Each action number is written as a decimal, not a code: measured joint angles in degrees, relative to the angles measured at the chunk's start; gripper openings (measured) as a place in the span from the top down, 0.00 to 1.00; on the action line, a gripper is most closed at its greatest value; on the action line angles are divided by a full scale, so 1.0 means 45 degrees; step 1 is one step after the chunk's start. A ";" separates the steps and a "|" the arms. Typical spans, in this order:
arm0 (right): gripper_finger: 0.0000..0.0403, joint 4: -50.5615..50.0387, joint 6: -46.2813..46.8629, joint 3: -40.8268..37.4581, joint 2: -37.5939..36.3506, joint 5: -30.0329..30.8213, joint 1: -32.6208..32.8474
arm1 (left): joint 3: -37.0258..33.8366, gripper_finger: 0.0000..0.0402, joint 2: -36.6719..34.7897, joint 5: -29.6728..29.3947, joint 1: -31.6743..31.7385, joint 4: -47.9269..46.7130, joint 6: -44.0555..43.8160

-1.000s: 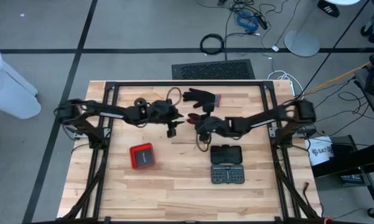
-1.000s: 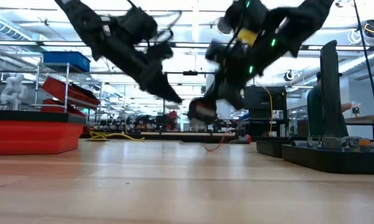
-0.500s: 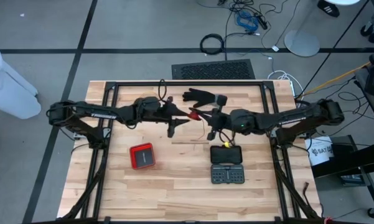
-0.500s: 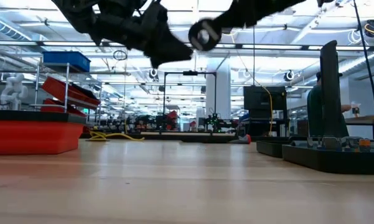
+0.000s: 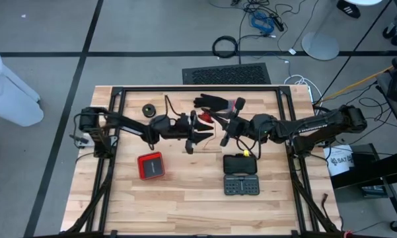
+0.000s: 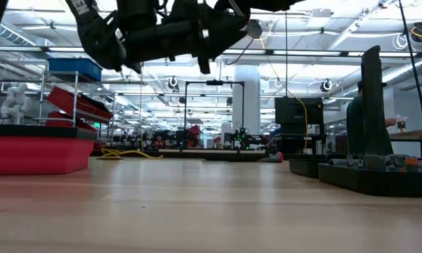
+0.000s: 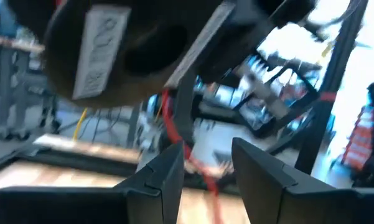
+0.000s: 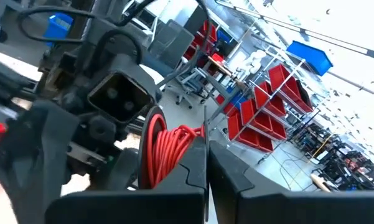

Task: Coil cords
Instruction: Uncoil the red wire from the spool

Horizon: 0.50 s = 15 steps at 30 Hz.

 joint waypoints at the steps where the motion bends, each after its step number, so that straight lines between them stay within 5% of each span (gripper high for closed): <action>1: 1.00 -0.0012 0.0000 0.0000 0.0000 -0.0001 0.0001 | 0.0000 0.65 0.0127 -0.0005 0.0010 0.0339 -0.0143; 15: 1.00 0.0255 0.0148 0.0000 0.0005 -0.0185 0.0001 | 0.0110 0.65 0.0556 -0.0434 0.0008 0.1131 -0.0596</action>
